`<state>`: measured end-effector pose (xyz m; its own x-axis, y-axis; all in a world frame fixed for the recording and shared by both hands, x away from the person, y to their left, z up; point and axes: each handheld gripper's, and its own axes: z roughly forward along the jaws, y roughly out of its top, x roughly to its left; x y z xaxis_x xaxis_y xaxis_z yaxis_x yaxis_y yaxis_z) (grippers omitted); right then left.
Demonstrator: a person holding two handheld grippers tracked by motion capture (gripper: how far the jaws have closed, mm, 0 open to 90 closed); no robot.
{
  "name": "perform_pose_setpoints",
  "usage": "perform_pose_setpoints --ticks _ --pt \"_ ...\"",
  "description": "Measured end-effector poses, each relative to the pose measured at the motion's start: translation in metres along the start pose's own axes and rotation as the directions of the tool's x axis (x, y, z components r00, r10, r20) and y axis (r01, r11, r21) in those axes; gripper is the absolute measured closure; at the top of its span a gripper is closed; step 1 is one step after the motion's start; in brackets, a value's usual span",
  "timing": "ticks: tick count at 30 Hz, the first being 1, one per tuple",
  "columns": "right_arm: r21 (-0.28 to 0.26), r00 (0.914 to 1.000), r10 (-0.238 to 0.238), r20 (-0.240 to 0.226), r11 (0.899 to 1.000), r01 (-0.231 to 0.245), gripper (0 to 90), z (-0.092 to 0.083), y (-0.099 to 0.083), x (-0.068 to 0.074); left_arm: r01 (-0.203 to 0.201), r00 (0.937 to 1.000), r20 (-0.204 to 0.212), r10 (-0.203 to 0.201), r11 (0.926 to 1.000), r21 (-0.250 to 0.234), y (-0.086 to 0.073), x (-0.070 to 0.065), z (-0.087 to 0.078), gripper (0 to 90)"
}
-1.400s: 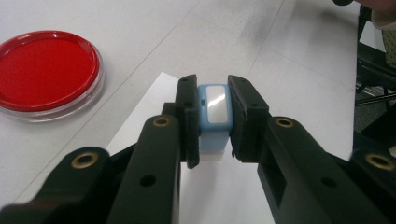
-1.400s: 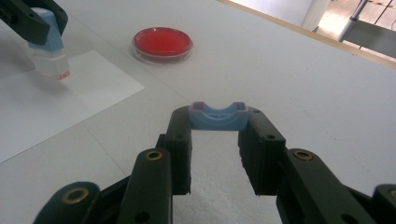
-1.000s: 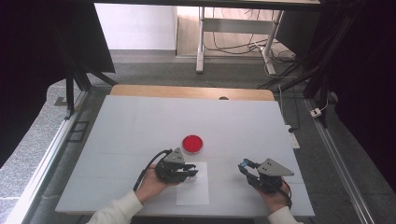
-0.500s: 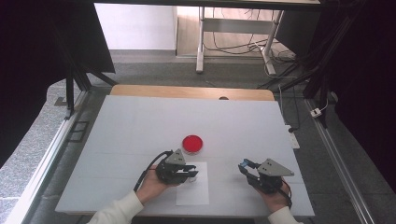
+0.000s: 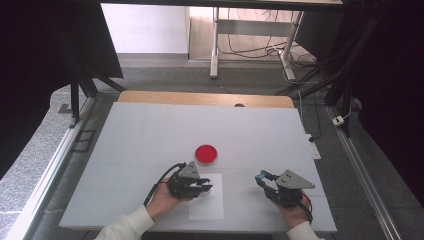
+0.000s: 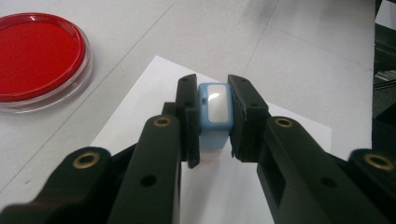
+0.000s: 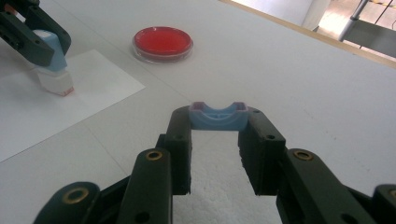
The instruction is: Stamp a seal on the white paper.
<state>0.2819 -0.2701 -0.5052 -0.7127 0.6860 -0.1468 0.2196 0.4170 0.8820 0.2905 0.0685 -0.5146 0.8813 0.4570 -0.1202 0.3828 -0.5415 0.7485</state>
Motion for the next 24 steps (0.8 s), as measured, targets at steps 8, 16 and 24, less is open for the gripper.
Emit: perform_pose_setpoints --ticks 8,16,24 --pt "-0.002 1.0 -0.001 -0.002 1.0 0.001 65.3 0.0002 0.0 0.0001 0.0 1.0 -0.001 0.0 1.0 0.003 0.0001 -0.0003 0.0001 75.1" --pt "-0.002 1.0 -0.002 -0.001 1.0 0.002 65.3 0.0 0.0001 0.0004 -0.002 1.0 -0.004 0.002 1.0 0.007 0.0002 -0.0009 0.0004 75.2" --pt "-0.002 1.0 -0.003 0.0 1.0 0.003 65.3 0.0 0.0003 0.0008 0.003 1.0 -0.009 -0.003 0.9999 0.016 0.0003 -0.002 0.0023 75.3"
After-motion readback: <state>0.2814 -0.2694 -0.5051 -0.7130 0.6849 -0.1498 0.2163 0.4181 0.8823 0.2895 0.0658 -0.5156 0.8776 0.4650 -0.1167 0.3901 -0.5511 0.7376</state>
